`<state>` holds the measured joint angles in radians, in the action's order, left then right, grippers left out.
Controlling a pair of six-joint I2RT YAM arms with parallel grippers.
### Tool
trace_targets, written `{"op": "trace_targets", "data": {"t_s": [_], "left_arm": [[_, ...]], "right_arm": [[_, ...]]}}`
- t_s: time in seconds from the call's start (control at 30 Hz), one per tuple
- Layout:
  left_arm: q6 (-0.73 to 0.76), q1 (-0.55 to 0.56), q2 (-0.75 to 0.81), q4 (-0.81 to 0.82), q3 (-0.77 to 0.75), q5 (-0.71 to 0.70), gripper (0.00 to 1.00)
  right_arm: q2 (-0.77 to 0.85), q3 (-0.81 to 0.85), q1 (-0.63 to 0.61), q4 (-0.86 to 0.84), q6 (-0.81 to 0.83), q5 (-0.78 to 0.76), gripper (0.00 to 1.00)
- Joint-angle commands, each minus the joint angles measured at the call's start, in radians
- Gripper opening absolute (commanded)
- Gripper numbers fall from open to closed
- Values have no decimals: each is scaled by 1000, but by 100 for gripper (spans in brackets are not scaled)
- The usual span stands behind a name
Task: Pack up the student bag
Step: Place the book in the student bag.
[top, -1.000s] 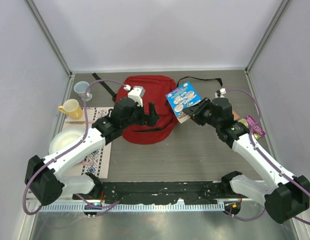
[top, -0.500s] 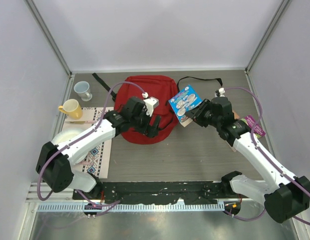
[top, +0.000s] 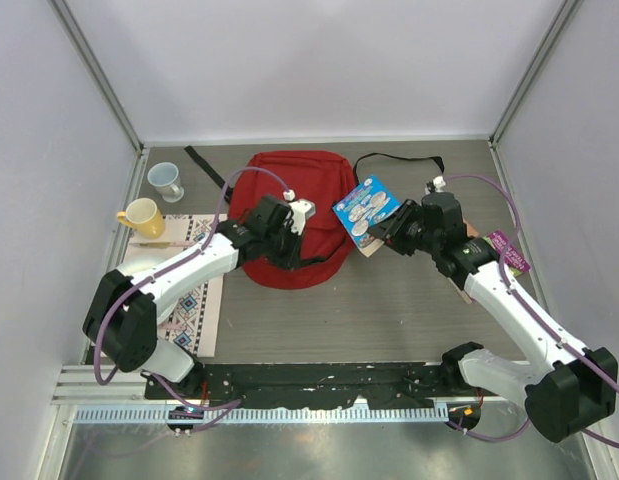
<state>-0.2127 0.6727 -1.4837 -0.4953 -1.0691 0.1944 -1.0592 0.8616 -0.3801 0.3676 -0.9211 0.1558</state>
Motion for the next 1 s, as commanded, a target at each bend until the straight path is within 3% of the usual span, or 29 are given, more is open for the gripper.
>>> {"op": "trace_targets", "data": {"t_s": [0.0,0.2,0.37,0.47,0.63,0.97], "left_arm": [[-72,-2,17,54,-41,89,0],[-206,19,19,139,-72,174,0],[-339,116,-56,211,-141,163,0],[-410,160,-108,274,-186,161,0],[-458,180,-139,324,-259,157,0],[-349,142,-14,170,-308,-105,0]], "right_arm": [[15,47,30,-99,22,42,1],[56,25,188,-27,83,116,1],[93,45,436,68,191,215,1],[79,89,510,137,257,261,1],[97,131,589,214,306,286,1],[174,168,612,272,271,347,1]]}}
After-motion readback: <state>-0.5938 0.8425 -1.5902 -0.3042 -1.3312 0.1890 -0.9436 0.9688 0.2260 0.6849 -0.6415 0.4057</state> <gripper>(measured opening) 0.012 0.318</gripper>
